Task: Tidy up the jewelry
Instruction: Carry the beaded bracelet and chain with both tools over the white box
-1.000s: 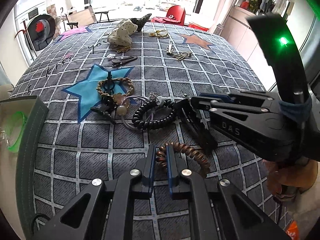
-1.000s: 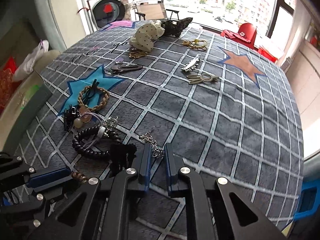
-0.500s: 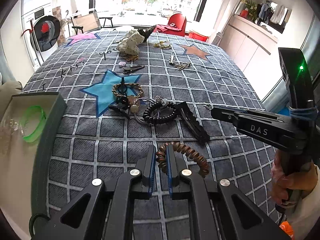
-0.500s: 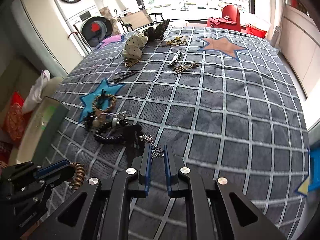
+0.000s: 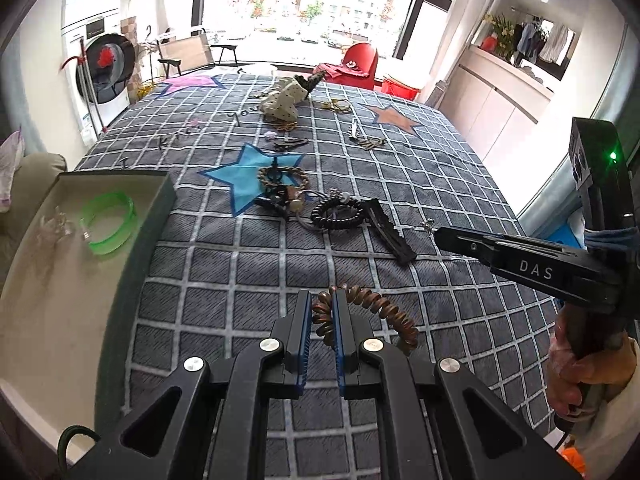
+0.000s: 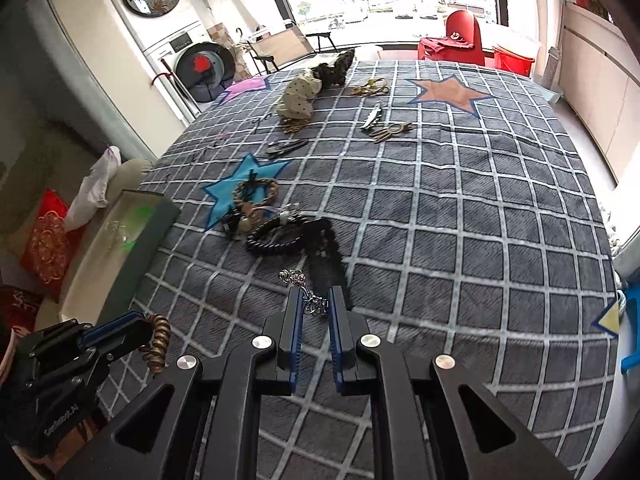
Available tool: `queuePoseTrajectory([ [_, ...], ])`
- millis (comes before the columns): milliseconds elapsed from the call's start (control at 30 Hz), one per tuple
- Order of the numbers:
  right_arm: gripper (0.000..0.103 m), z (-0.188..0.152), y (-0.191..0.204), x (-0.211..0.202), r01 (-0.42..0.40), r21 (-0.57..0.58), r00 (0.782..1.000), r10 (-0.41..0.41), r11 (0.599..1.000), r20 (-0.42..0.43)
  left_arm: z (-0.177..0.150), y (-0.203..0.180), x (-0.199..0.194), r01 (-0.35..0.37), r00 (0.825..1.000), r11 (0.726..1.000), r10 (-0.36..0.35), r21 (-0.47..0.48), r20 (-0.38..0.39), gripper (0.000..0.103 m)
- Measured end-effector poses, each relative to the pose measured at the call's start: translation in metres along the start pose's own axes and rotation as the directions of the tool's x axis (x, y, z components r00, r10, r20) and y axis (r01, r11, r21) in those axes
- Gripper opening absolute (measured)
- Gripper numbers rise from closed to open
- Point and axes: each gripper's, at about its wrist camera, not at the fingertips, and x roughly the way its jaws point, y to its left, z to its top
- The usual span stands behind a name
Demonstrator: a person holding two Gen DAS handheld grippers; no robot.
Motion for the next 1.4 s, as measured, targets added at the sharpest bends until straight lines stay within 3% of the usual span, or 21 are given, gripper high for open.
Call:
queuePoseTrajectory([
  [400,0.013,-0.002,0.054,-0.019,-0.022,-0.08,1.0,0.023,0.997,0.018,-0.012,0.041,-0.048,-0.018,0.996,0.999,0.021,-0.046,0.083,0.012],
  [767,0.013,0.014,0.128,-0.022,-0.077,-0.181,0.996,0.083,0.98,0.025,-0.016,0.097,-0.09,-0.061,0.982,0.992,0.08,-0.114,0.169,0.012],
  [1100,0.013,0.035,0.213,0.013,-0.161,-0.28,0.987,0.16,0.946,-0.028,-0.018,0.174,-0.106,-0.147,0.963,0.965,0.189,-0.217,0.189,0.012],
  [1400,0.013,0.042,0.278,0.072,-0.21,-0.326,0.976,0.181,0.922,-0.118,-0.023,0.243,-0.079,-0.21,0.96,0.924,0.256,-0.319,0.112,0.012],
])
